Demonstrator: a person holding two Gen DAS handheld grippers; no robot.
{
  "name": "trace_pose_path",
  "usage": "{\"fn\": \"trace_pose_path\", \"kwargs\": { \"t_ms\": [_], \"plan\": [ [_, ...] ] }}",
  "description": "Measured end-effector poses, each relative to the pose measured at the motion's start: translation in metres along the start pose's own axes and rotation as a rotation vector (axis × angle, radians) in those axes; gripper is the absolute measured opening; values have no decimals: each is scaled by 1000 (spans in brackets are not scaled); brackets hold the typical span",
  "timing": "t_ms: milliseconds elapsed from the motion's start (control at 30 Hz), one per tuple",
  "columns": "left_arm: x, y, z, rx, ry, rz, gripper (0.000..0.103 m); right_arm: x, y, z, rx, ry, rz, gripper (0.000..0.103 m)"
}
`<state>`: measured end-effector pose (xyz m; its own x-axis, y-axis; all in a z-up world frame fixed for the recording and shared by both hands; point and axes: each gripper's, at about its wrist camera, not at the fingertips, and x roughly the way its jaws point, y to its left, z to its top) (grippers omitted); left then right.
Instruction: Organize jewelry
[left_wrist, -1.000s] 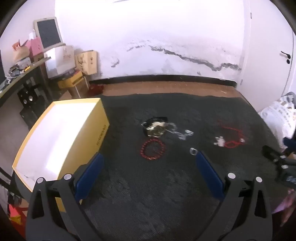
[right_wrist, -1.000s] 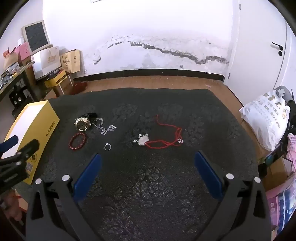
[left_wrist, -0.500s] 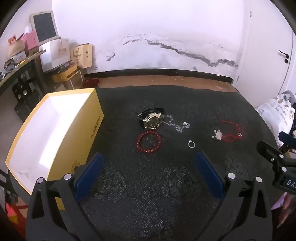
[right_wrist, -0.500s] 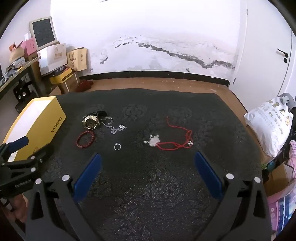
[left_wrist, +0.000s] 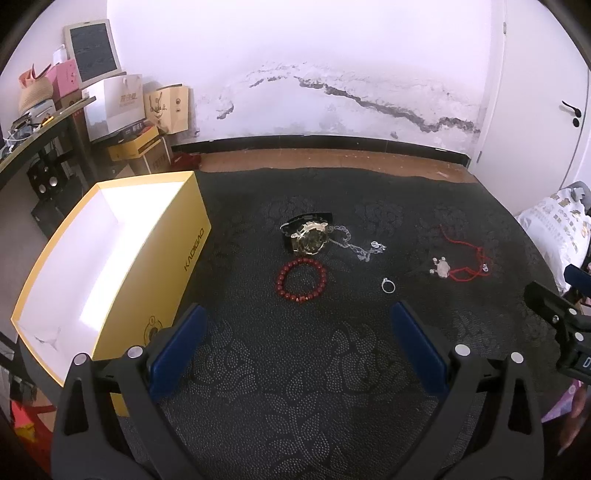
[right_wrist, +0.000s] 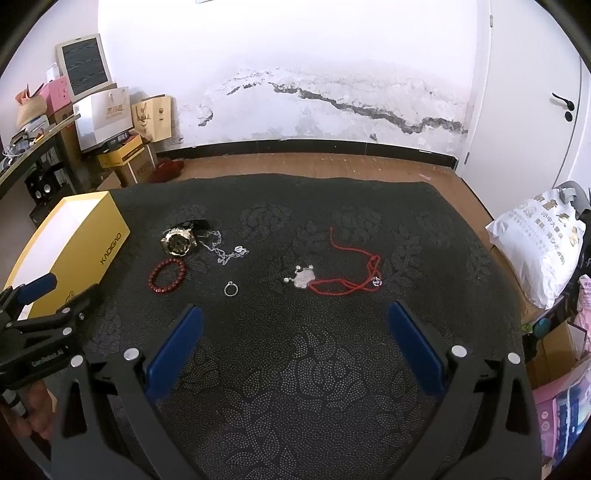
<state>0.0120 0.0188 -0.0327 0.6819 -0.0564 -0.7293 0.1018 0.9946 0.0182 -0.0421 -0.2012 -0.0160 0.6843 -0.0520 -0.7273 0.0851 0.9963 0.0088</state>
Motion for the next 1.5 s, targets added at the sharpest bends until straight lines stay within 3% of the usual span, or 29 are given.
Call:
{"fn": "trace_pose_path", "kwargs": {
  "t_ms": [1500],
  "plan": [
    [-2,6,-3,5,6,4,97,3,3,-2,-8,6,-6,96]
  ]
}}
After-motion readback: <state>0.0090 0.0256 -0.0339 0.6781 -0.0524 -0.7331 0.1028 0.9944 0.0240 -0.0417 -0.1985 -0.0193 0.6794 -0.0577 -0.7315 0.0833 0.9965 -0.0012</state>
